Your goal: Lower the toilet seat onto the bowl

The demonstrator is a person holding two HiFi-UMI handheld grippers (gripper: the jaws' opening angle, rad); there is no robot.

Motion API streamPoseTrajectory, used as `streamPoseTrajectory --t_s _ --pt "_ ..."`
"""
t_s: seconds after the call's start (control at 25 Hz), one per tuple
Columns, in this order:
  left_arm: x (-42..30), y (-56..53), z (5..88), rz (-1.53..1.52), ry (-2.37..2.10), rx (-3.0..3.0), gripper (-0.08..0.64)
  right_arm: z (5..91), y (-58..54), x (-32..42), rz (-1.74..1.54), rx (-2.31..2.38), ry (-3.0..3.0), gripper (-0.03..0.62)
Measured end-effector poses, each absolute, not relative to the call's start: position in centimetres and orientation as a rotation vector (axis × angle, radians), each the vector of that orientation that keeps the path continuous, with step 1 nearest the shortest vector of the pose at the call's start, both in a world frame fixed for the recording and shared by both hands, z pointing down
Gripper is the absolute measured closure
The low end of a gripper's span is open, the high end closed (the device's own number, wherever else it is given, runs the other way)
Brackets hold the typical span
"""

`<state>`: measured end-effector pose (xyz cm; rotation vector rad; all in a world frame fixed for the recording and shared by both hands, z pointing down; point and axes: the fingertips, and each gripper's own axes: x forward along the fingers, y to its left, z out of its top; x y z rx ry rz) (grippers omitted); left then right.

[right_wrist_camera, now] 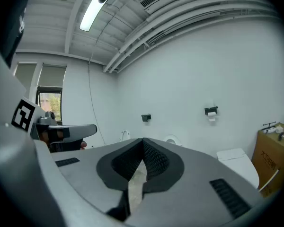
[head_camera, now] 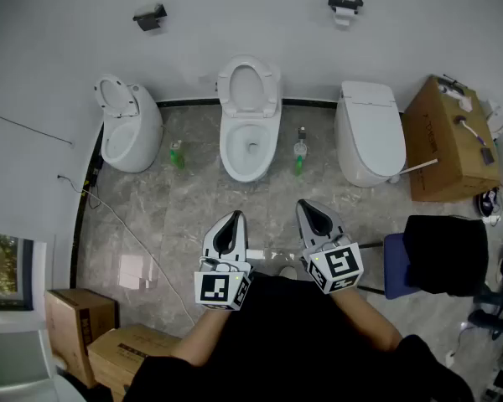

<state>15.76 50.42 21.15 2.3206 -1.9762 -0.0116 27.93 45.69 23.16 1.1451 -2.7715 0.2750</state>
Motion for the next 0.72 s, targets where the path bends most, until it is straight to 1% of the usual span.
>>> streamPoseTrajectory --t_s 0.12,0.32,0.72 --pt "16.1 50.8 21.1 0.02 -2.005 2.328 0.546 23.2 46.6 28.0 0.295 1.085 -2.801 0.563" --pt "15.6 51.3 21.7 -0.014 -2.042 2.27 0.546 24.0 46.9 28.7 0.32 1.089 -2.809 0.561" --pt "12.3 49.0 23.9 0.026 -2.004 2.246 0.546 26.5 44.6 26.8 0.397 1.105 -2.773 0.561"
